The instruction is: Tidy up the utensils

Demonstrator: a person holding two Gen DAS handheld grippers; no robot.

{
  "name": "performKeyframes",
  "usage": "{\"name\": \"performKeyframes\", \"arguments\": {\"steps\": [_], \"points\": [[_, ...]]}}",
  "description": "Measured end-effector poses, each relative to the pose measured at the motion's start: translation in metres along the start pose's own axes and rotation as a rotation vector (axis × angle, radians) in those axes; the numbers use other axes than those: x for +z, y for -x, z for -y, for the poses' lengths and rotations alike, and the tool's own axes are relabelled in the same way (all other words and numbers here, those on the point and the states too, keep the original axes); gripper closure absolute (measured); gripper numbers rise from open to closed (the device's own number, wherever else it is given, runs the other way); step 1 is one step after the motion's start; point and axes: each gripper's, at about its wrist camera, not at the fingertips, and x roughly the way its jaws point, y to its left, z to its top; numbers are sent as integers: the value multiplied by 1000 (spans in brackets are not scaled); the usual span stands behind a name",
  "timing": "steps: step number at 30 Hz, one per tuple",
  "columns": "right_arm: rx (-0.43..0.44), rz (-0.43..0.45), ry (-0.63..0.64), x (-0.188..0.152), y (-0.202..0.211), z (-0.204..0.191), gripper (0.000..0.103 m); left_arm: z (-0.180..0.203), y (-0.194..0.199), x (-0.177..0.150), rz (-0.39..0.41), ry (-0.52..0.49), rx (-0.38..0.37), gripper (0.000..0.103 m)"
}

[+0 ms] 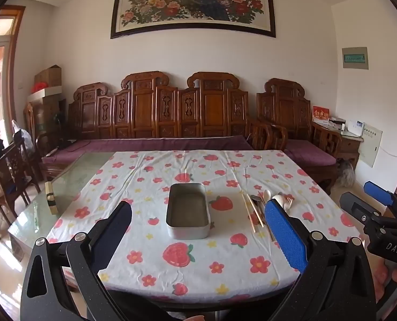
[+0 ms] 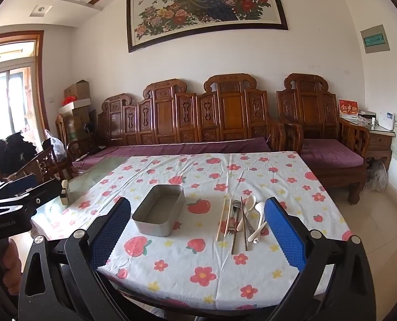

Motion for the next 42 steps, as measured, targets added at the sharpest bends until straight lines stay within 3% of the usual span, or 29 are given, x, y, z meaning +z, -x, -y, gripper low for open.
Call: {"name": "performKeyframes", "arguments": {"steps": [42], "points": [[0, 0, 3, 0, 1, -1, 3, -3, 3, 2, -11, -8, 4, 6]]}}
